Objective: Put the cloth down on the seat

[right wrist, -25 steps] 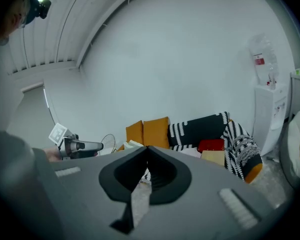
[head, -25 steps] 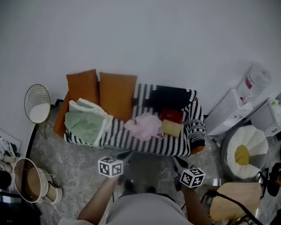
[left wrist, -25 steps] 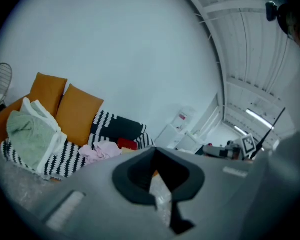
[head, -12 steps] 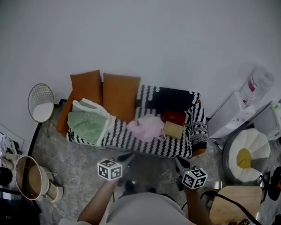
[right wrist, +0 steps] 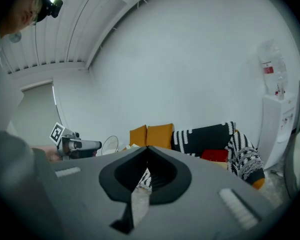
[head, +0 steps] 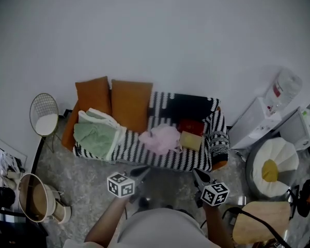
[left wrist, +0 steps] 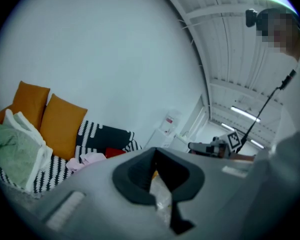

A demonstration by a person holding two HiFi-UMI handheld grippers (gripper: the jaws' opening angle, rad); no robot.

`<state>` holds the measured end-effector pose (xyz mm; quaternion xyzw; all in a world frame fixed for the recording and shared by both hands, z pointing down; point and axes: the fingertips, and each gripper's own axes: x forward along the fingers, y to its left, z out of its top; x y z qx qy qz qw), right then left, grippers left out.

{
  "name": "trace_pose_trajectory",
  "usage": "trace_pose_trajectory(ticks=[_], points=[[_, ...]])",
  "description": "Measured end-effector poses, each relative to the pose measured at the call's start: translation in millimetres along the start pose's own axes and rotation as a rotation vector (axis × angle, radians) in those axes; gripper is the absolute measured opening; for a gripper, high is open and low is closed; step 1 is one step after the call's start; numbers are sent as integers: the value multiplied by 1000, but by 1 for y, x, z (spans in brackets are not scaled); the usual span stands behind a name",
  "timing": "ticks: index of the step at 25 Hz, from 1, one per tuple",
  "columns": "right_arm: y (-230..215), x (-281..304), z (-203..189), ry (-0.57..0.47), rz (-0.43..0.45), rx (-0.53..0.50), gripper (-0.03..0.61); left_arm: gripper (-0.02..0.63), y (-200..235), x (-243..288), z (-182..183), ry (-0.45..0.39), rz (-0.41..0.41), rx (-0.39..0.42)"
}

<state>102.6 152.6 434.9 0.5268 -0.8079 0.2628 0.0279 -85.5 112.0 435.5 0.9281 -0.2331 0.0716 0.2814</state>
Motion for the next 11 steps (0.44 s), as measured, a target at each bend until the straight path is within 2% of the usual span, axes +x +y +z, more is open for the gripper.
trace_pose_trajectory(ticks=[4,11], points=[[-2,1,5,-9,-4,-1,5,-2,0,4,4,1,-8,2],[-2,1,12,-23,-7,-3,4,-2,-17,12,12,-10,-89,49]])
